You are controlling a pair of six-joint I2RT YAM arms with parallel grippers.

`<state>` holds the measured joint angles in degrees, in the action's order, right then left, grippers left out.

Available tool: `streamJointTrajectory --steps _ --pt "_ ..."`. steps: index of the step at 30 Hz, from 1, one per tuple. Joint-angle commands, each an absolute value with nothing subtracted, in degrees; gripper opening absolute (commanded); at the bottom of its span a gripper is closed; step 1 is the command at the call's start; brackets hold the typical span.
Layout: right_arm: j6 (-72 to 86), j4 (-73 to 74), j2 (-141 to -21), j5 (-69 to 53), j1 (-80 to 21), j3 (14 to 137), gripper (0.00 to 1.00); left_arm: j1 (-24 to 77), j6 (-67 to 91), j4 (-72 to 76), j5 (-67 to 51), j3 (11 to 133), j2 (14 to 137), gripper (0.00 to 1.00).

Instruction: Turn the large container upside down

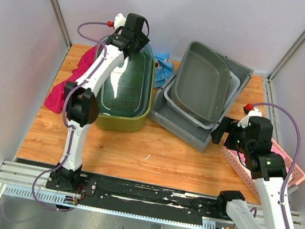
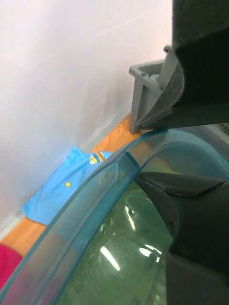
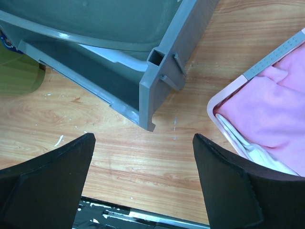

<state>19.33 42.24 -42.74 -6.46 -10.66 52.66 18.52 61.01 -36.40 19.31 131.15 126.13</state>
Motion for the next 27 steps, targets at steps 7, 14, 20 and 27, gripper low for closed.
streamJointTrajectory --steps 7,14,20,27 --pt "20.6 40.9 -42.1 -5.2 -11.8 52.3 0.85 19.2 44.4 -33.3 12.1 134.8 114.5 0.0" --pt "21.8 39.5 -43.1 -5.6 -11.8 52.0 0.84 20.6 36.1 -33.1 2.6 128.8 106.3 0.0" --pt "22.4 39.0 -43.3 -6.0 -11.8 51.6 0.83 21.1 28.6 -33.0 -5.4 121.2 99.6 0.0" --pt "22.9 37.8 -44.2 -6.9 -11.8 51.8 0.83 21.4 20.6 -32.2 -13.5 113.9 91.3 0.0"
